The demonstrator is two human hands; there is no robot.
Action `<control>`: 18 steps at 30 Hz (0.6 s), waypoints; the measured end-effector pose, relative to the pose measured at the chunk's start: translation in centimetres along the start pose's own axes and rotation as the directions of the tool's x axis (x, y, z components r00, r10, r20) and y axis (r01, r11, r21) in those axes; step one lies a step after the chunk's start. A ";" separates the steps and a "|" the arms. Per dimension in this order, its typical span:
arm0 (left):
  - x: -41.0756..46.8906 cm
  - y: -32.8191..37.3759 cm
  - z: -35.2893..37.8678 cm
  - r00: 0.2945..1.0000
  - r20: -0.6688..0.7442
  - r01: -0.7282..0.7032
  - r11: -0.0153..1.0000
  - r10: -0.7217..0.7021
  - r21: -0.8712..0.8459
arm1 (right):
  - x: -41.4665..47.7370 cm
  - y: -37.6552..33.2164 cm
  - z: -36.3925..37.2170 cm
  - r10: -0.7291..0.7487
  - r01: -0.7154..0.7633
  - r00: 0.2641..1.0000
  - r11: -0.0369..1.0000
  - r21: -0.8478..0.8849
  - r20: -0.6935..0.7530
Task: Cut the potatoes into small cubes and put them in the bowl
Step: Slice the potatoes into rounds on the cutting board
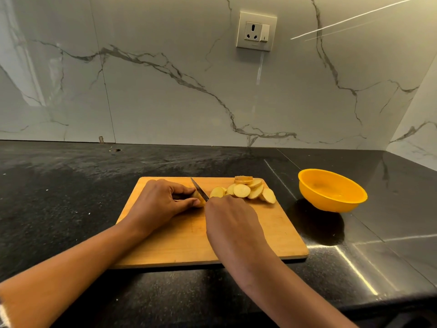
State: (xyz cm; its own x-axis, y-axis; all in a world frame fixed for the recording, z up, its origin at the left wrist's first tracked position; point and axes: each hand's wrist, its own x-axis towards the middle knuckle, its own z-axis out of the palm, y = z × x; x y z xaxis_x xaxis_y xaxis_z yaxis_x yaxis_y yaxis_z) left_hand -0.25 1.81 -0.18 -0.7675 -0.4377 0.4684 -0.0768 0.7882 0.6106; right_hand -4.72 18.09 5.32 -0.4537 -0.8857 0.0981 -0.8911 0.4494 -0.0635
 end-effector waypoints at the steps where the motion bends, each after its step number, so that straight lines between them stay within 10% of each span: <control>1: 0.0 -0.1 0.0 1.000 -0.005 0.001 1.000 -0.001 0.012 | 0.2 0.0 0.1 0.003 -0.003 1.000 1.000 -0.003 -0.003; 18: 0.0 0.1 -0.1 0.997 0.018 0.075 0.996 -0.074 -0.054 | -2.6 0.1 2.4 0.044 -0.044 0.986 0.999 -0.004 0.163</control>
State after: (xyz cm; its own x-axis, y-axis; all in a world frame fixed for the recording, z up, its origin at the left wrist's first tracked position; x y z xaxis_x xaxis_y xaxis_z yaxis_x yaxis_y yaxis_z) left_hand -0.13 1.81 -0.08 -0.7713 -0.4865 0.4103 -0.0996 0.7290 0.6772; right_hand -3.61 20.12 2.65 -0.4841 -0.8724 -0.0679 -0.8705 0.4880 -0.0635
